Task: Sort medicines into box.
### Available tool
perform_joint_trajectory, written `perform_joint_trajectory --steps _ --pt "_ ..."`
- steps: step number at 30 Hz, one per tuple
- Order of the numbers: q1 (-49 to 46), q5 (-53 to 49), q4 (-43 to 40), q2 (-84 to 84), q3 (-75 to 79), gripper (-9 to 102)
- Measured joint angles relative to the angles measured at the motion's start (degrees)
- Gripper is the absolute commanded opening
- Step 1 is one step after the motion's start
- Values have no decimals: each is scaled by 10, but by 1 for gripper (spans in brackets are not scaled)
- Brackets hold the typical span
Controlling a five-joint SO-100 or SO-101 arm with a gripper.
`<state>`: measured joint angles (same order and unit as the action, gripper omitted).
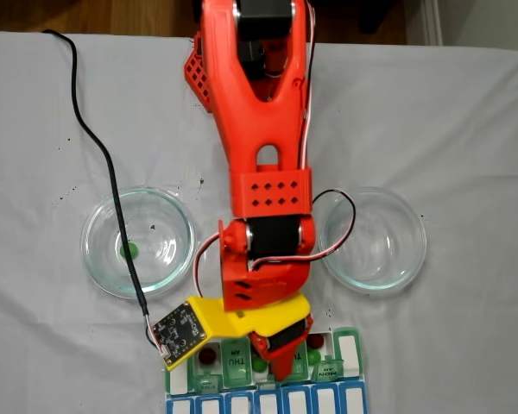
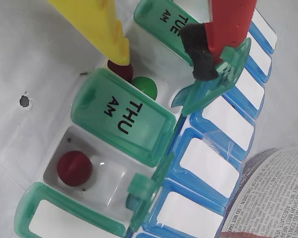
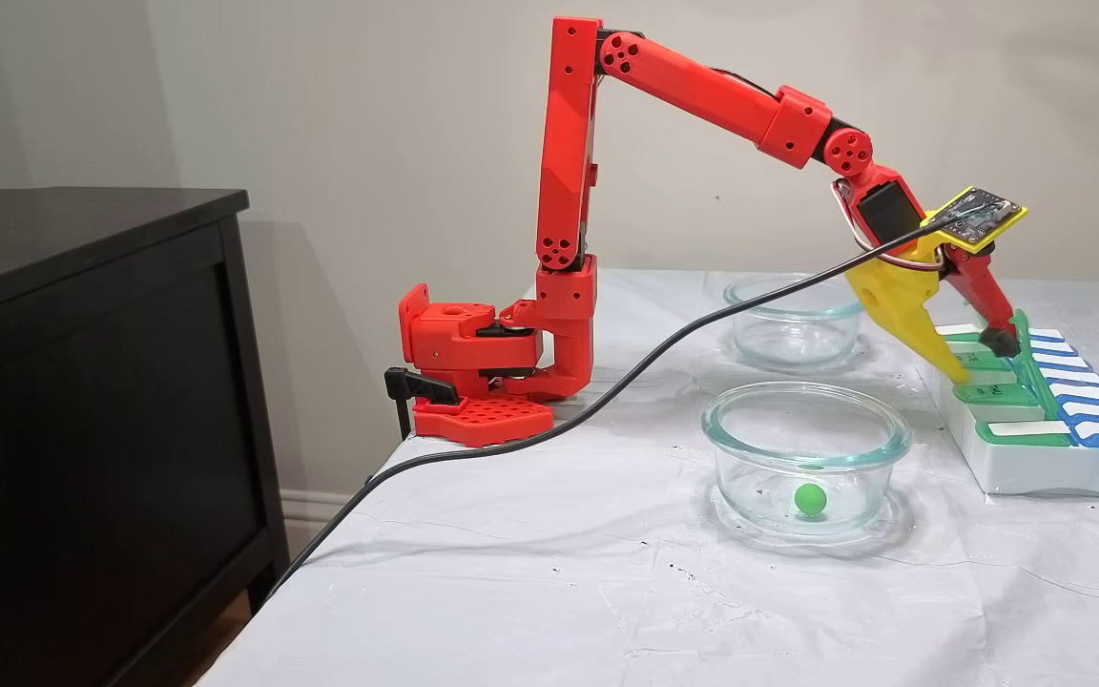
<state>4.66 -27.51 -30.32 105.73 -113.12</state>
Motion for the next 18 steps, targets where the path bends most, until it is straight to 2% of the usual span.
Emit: perform_joint_trajectory --steps 6,13,18 --pt "-41 -33 -116 39 25 0" --pt "-122 -117 -300 105 72 0" --pt "-200 -206 -341 205 18 0"
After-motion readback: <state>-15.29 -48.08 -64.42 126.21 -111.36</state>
